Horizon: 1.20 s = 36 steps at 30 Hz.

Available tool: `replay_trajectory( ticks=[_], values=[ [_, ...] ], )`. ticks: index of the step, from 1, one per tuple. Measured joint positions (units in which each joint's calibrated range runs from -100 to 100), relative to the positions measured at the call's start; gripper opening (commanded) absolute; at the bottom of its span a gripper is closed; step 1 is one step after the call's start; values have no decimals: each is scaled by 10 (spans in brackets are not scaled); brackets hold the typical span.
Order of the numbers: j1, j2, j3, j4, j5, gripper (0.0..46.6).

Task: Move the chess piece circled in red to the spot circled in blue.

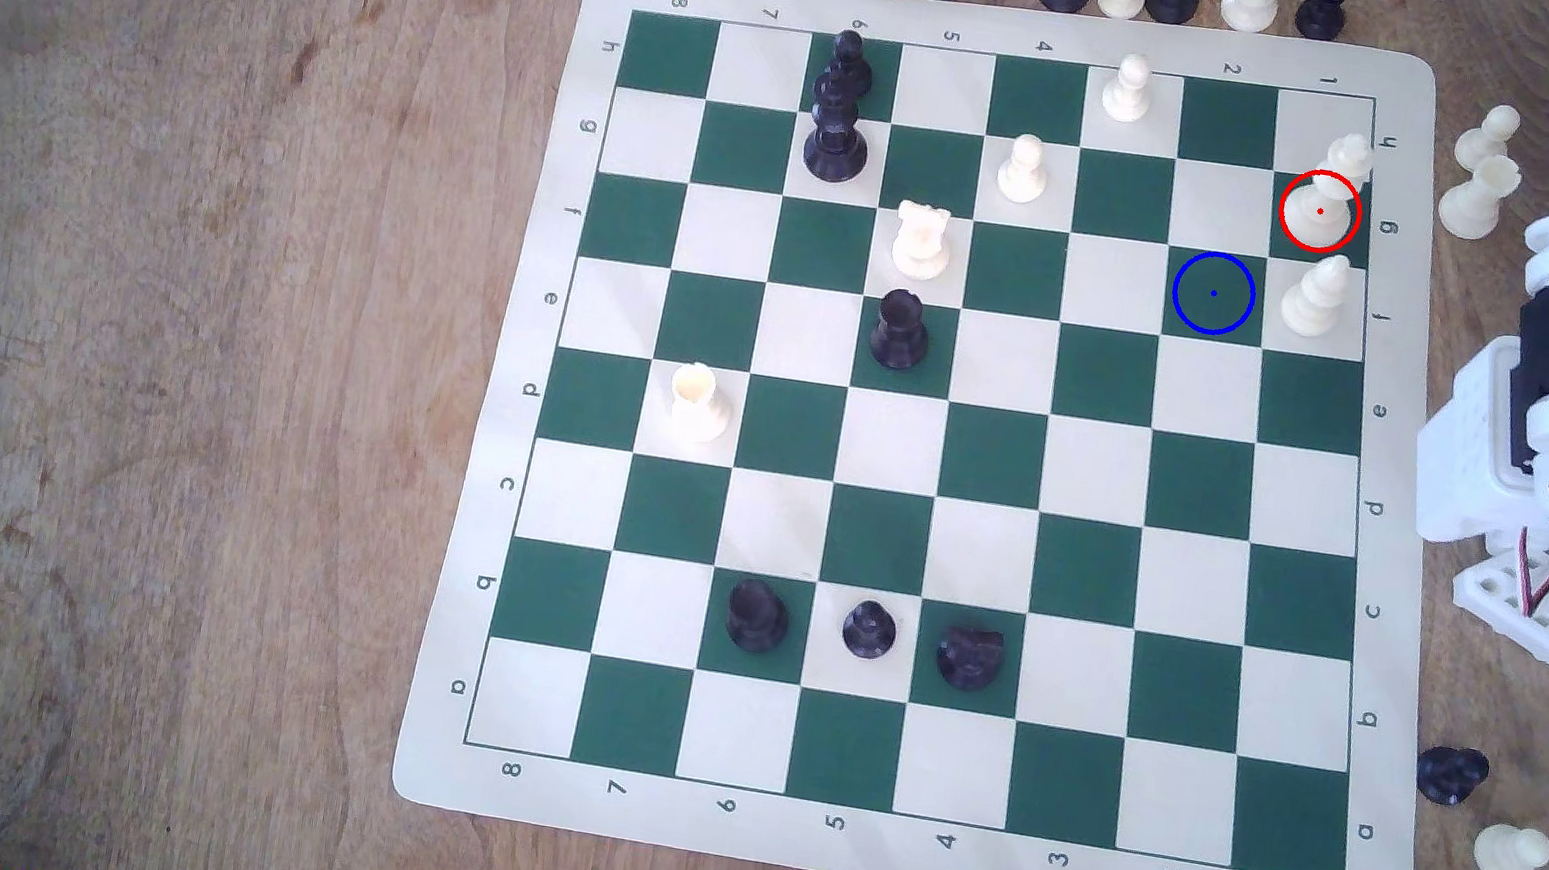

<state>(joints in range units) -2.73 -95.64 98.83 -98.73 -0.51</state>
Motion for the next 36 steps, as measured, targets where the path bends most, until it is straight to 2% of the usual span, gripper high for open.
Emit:
replay_trajectory(
  ticks=[3,8,12,14,17,18,21,23,26,28,30,32,36],
  values=[
    [15,0,0,2,0,2],
    [122,1,-18,124,2,2],
    [184,0,-76,359,-2,2],
    [235,0,-134,540,-2,2],
    [282,-3,-187,731,-2,2],
    [316,-3,-222,834,-2,2],
    [353,-7,-270,969,-2,2],
    [412,-32,-309,1079,-3,8],
    [441,-38,-342,1142,-10,2],
    [470,-40,-367,1268,-20,14],
    [477,-39,-372,1335,-28,3],
    [485,-39,-388,1437,-52,3],
    [482,-39,-407,1664,-61,3]
  ],
)
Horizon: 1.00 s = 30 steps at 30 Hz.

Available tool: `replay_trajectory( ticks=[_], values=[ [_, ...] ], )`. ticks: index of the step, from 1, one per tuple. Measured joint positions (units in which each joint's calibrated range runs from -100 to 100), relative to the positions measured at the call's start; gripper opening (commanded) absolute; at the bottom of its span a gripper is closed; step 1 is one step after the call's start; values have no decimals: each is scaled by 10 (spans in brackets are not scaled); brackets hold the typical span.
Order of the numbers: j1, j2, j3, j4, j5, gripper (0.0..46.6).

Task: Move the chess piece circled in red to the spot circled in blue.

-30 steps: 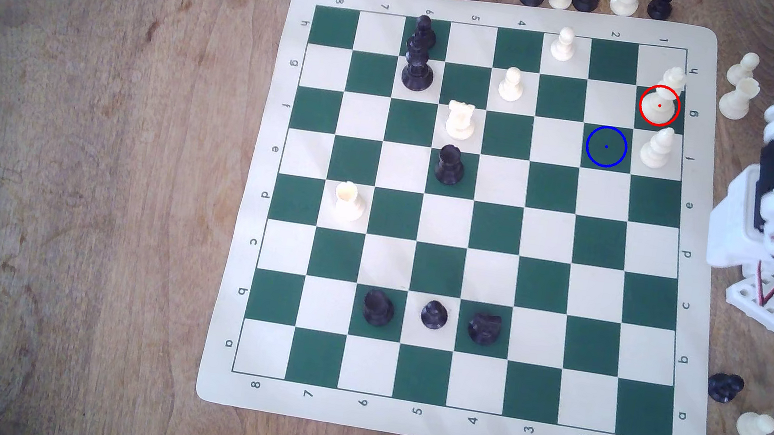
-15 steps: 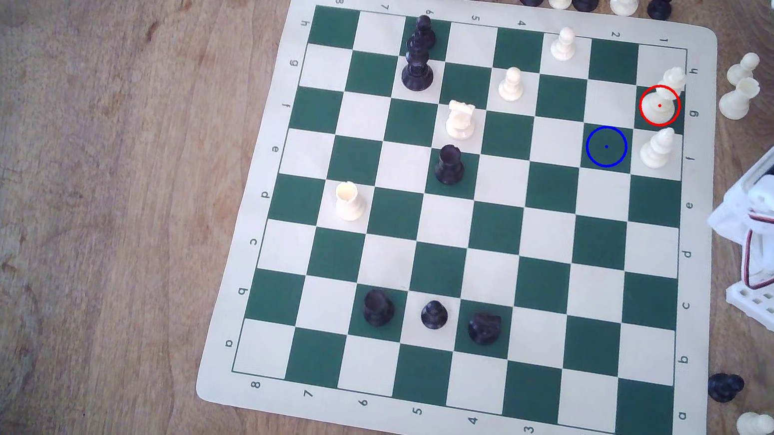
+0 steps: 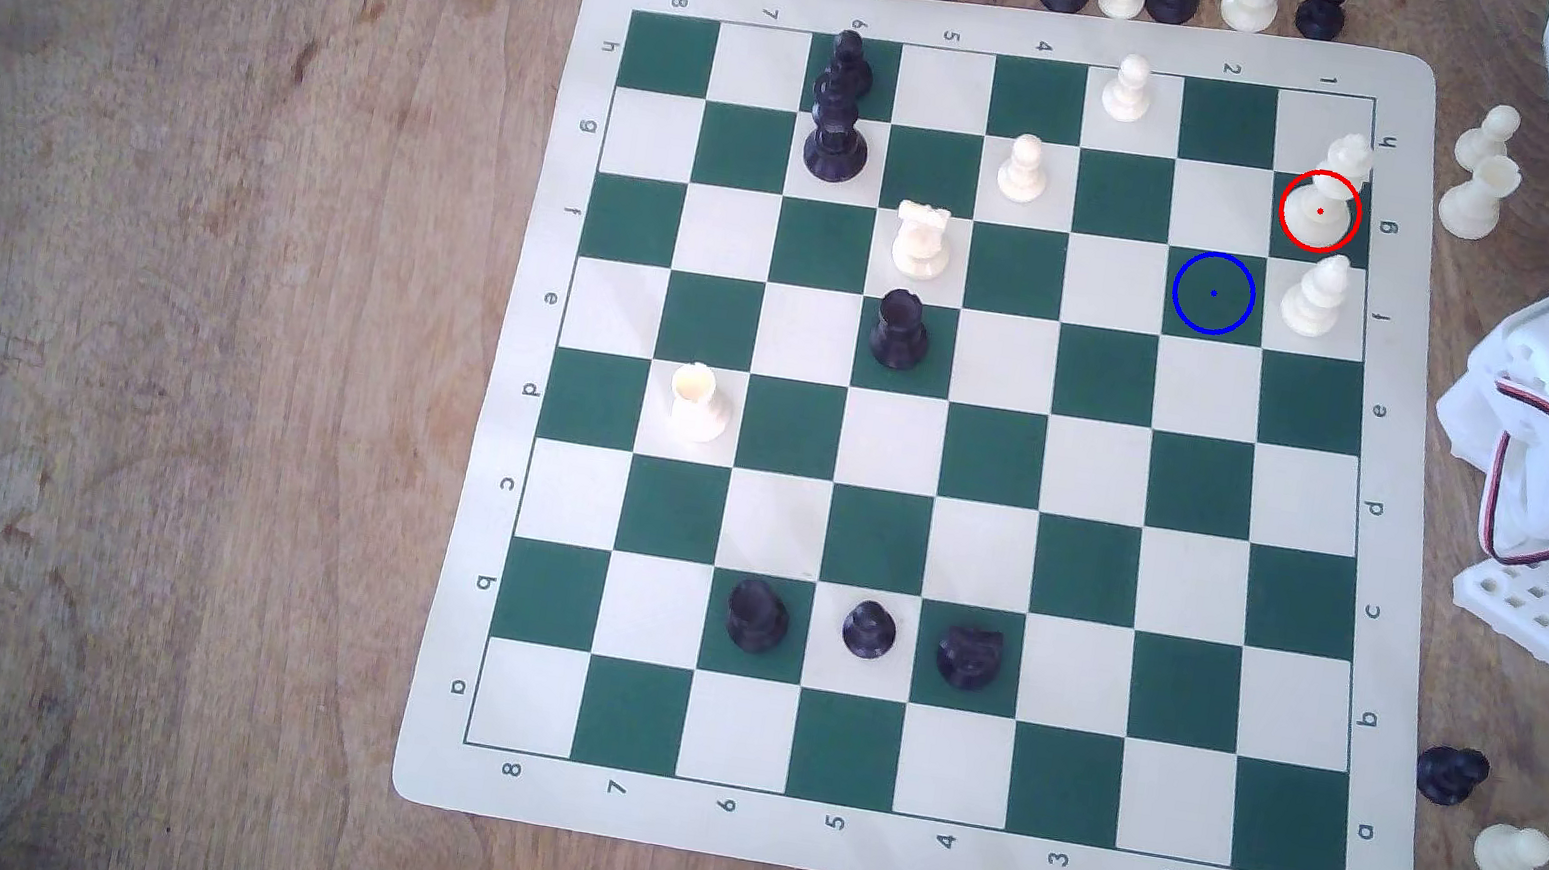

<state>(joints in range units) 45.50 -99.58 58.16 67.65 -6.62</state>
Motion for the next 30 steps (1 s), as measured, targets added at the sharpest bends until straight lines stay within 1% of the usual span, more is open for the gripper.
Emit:
replay_trajectory(
  ticks=[4,6,7,8,9,12,16,18,20,23,30],
  values=[
    [0,13,-12,89,-1,6],
    [0,63,-51,150,-5,26],
    [-2,80,-63,164,-9,44],
    [-7,103,-83,184,-14,89],
    [-17,168,-128,218,-21,117],
    [-18,258,-157,227,-25,158],
    [-20,326,-175,242,-21,158],
    [-31,386,-185,255,-10,168],
    [-31,421,-186,256,-5,173],
    [-30,500,-186,252,13,178],
    [-30,568,-186,222,32,185]
  ],
)
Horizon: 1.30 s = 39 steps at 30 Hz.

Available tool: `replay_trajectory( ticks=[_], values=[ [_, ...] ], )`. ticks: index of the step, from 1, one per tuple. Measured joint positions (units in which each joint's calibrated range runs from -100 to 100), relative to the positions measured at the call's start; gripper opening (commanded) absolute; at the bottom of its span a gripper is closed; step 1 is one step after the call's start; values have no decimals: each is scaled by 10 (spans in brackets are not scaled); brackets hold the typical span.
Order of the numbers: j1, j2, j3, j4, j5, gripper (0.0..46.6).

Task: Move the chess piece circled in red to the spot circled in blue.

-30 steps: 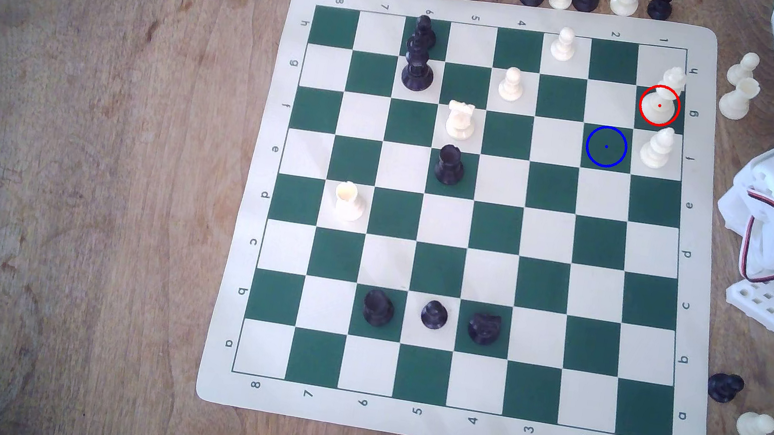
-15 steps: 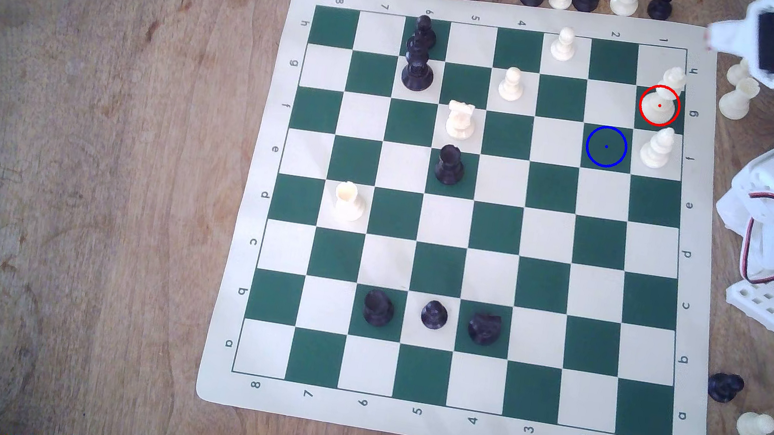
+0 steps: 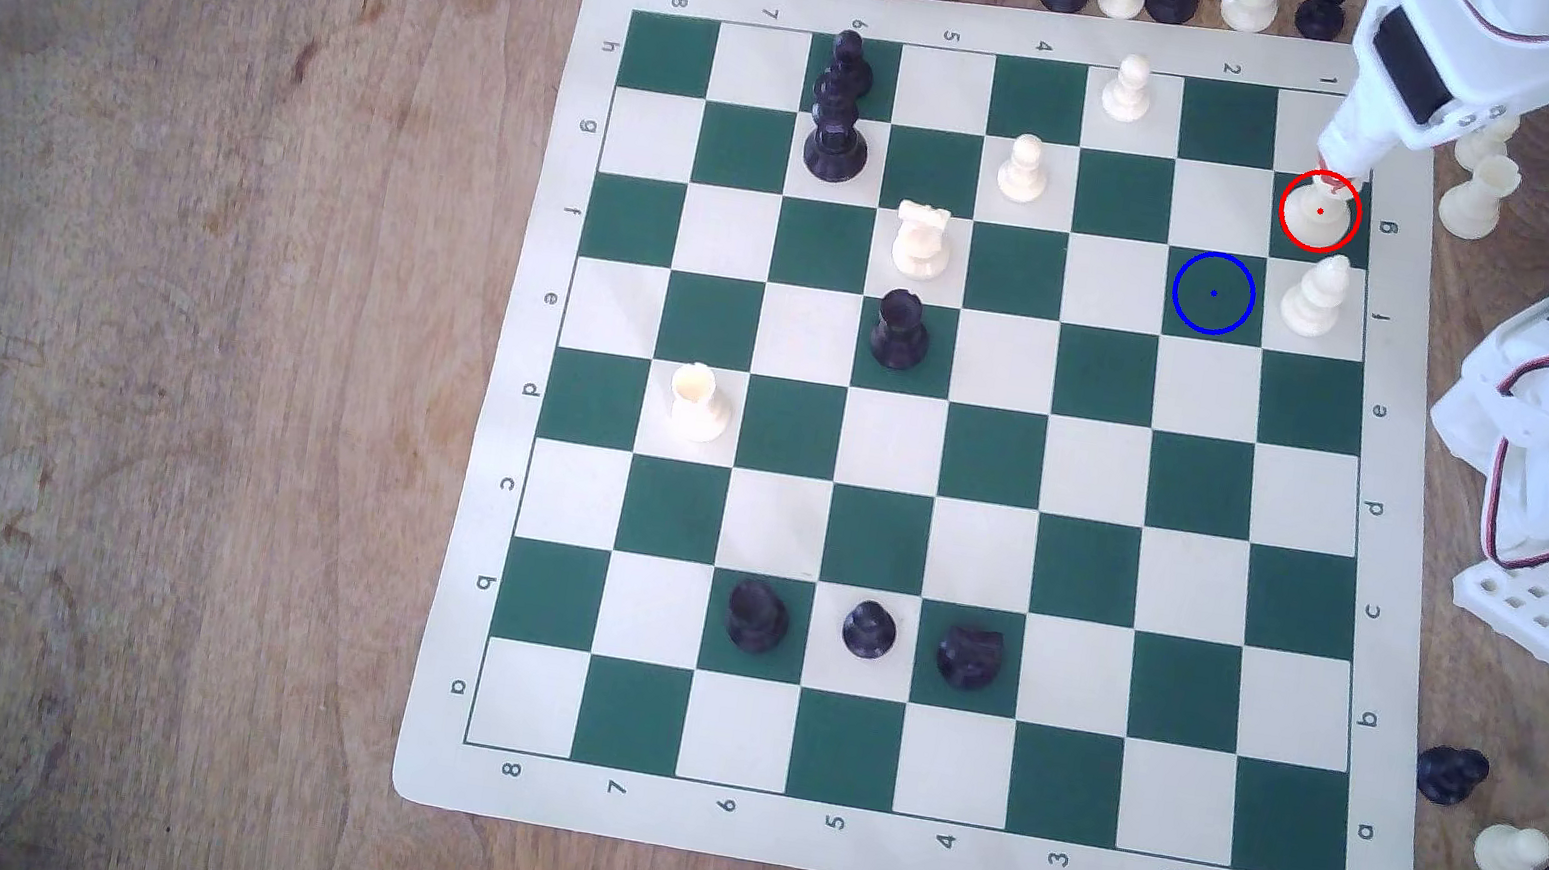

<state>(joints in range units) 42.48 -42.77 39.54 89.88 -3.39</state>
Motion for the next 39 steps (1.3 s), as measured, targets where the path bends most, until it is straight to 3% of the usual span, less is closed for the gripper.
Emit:
replay_trajectory(
  ticks=[16,30,39],
  values=[
    [18,99,46,-113,26,164],
    [4,116,64,-135,26,143],
    [-1,121,75,-136,30,98]
  ],
)
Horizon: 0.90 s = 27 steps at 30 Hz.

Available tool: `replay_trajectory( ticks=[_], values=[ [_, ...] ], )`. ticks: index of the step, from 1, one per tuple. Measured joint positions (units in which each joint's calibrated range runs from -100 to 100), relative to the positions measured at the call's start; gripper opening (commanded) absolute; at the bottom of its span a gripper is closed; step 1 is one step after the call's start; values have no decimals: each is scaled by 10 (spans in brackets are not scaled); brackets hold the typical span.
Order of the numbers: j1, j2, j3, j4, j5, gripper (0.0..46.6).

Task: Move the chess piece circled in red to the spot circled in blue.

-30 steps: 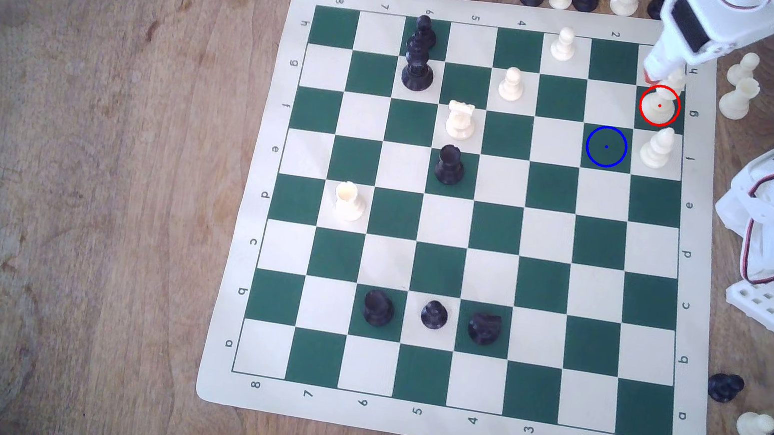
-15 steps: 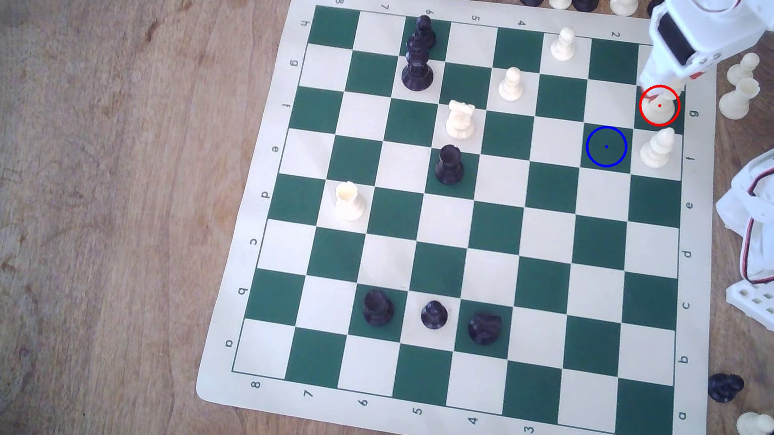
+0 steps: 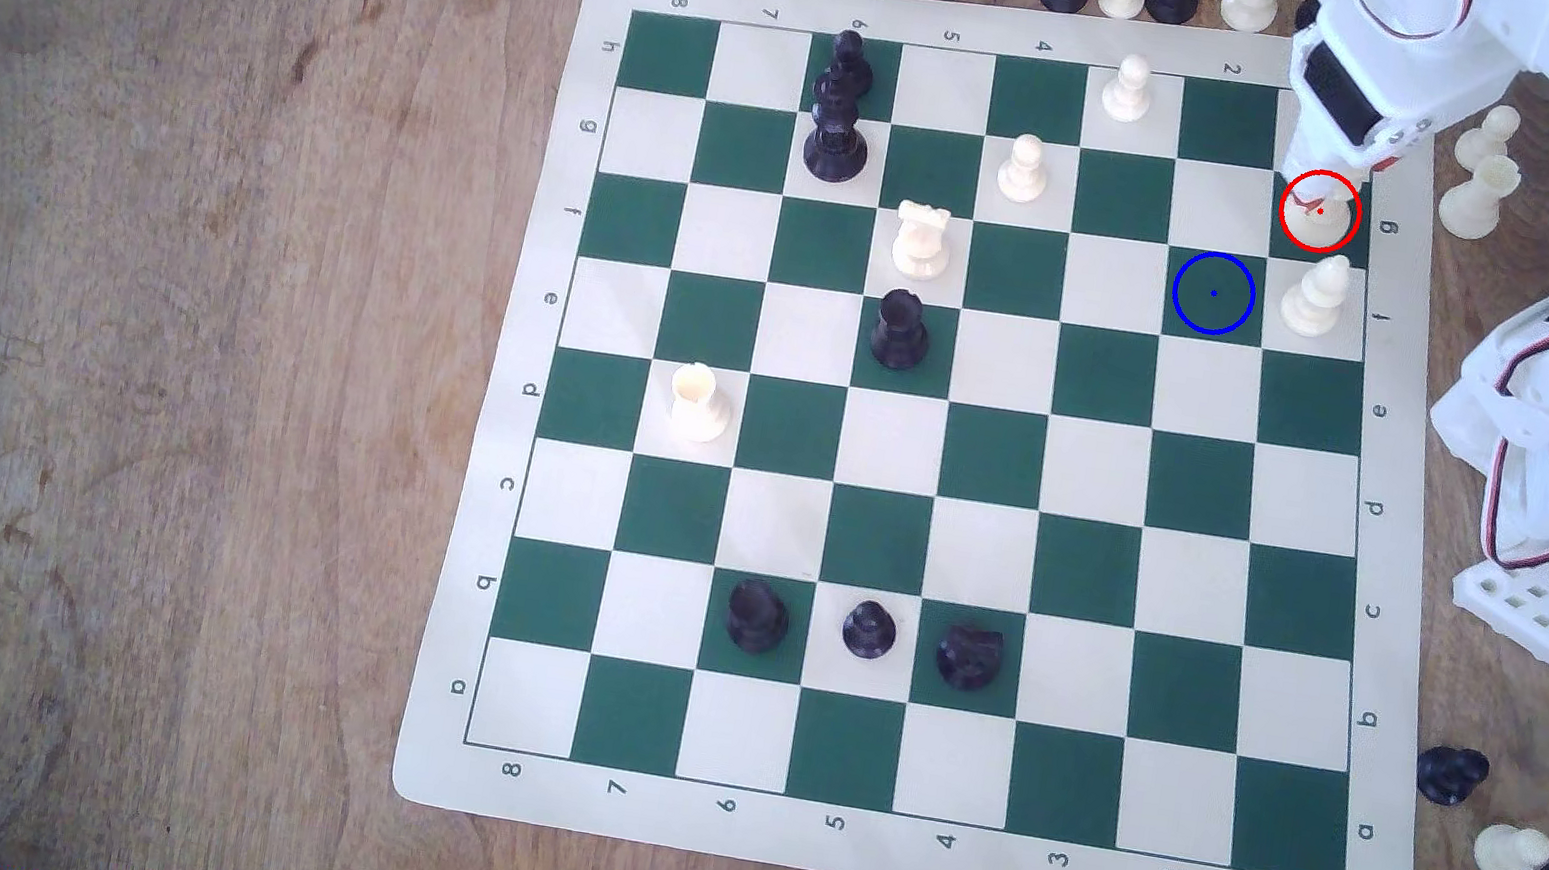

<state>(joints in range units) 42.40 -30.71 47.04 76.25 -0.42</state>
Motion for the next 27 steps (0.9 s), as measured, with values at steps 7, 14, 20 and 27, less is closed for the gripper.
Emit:
replay_trajectory(
  ticks=[7,14,20,27],
  values=[
    [0,0,0,0,1,15],
    [0,0,0,0,1,3],
    [25,-28,-6,20,16,3],
    [-2,-85,-73,90,21,3]
  ],
)
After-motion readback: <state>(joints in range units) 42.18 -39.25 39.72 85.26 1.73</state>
